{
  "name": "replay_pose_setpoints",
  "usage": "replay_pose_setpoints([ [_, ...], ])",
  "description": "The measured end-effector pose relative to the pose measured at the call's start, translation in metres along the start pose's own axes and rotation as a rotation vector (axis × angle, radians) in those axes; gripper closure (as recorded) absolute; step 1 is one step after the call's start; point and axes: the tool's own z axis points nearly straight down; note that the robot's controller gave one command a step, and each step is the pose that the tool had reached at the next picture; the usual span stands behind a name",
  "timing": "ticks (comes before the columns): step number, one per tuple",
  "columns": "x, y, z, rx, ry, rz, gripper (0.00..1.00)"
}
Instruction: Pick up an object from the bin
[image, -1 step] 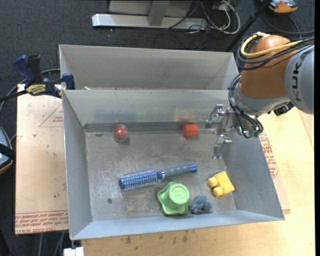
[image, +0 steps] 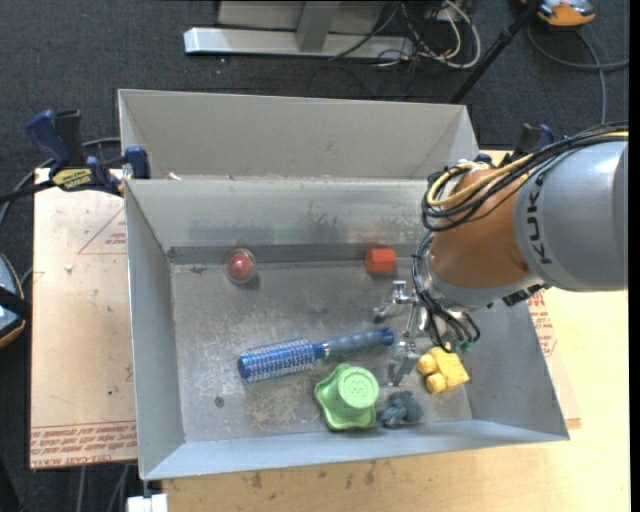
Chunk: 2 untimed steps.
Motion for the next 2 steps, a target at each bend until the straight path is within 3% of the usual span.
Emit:
replay_pose_setpoints([
  [1,-0.004,-0.002,-0.005,0.003,-0.011,0.001,1.0],
  [2,-0.001,0.003,-0.17,0.007,-0.018,-0.408,1.0],
])
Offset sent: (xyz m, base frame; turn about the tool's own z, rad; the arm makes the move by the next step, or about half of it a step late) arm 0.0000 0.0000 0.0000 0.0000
